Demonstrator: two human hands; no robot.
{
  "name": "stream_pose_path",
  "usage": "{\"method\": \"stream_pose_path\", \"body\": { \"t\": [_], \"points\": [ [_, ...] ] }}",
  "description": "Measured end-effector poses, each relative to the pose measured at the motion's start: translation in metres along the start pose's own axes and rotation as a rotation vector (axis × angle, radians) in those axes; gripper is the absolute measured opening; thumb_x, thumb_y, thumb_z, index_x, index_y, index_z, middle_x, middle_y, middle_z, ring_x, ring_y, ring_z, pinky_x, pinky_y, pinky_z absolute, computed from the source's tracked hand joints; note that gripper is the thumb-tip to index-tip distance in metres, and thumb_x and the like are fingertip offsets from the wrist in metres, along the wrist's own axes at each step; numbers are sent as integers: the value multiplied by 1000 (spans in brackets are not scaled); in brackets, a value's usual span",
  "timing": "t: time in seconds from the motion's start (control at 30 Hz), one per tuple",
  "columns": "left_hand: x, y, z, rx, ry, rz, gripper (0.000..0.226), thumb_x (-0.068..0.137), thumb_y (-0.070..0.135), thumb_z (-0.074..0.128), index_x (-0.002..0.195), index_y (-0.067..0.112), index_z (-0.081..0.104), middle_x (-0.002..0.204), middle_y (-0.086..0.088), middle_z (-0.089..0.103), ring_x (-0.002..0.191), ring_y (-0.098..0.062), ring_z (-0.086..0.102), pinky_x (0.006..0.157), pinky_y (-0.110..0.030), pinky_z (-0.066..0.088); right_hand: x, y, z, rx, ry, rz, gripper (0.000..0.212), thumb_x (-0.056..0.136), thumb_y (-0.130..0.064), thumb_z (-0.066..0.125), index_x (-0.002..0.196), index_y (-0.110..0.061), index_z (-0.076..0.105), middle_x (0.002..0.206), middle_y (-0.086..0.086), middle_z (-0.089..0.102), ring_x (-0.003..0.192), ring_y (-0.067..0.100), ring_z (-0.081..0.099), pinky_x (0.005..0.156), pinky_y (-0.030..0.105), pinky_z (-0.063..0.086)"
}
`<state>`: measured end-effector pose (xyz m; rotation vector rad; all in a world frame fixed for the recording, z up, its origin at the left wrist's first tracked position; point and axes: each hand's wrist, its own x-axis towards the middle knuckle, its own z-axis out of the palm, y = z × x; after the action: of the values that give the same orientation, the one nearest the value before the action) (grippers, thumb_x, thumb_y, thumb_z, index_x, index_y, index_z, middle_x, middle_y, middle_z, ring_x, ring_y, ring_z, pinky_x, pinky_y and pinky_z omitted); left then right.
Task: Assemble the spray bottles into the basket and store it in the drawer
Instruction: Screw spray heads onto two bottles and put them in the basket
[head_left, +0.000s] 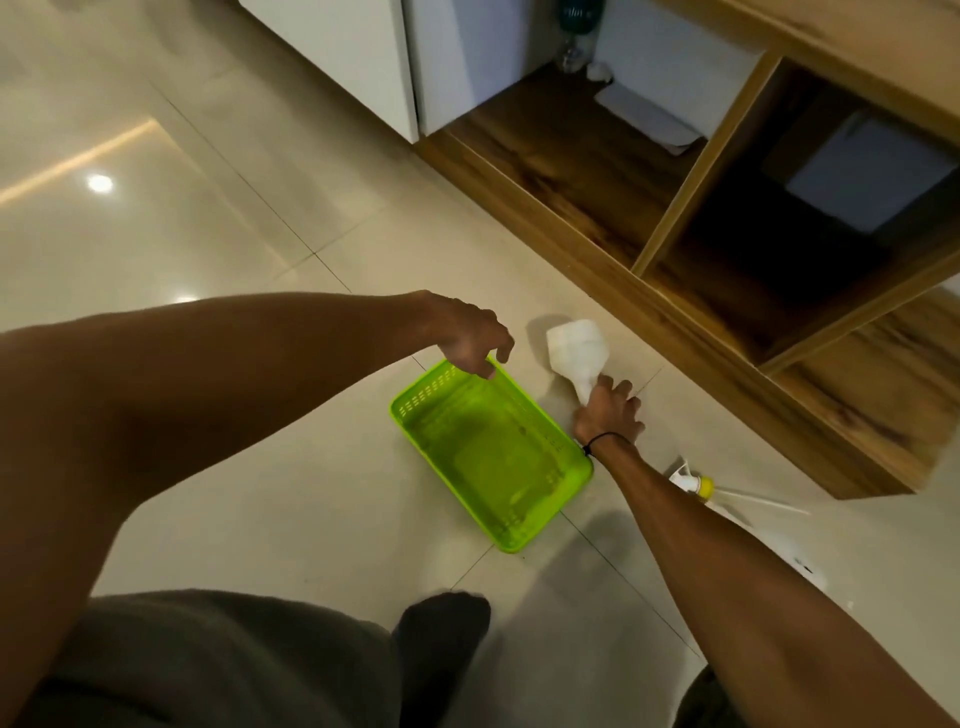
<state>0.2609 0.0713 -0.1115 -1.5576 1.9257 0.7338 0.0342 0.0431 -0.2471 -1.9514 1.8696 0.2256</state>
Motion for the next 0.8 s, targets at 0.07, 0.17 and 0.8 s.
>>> {"method": "stream_pose_path", "body": {
  "t": [0.07,0.17,0.8],
  "points": [
    [-2,-8,2,-5,109,8,70,103,41,63,163,20,32,156,-9,47,134,-36,58,102,-44,48,-2,-2,-7,-3,52,-37,46,95,-21,65,133,-3,48,137,21,45,128,44,47,96,58,49],
    [-2,-19,2,-53,289,16,96,95,38,74,168,21,13,157,-6,38,114,-39,68,85,-47,52,-10,-9,-30,8,156,-175,43,92,-28,66,122,0,54,126,23,51,115,45,55,87,53,54],
    [-17,-62,-8,-246,428,43,89,57,49,98,132,29,53,118,0,60,109,-25,62,82,-34,48,-49,-52,-78,-31,457,-1048,56,100,-52,48,135,-10,56,106,12,73,86,34,69,62,41,56]
  ]
}}
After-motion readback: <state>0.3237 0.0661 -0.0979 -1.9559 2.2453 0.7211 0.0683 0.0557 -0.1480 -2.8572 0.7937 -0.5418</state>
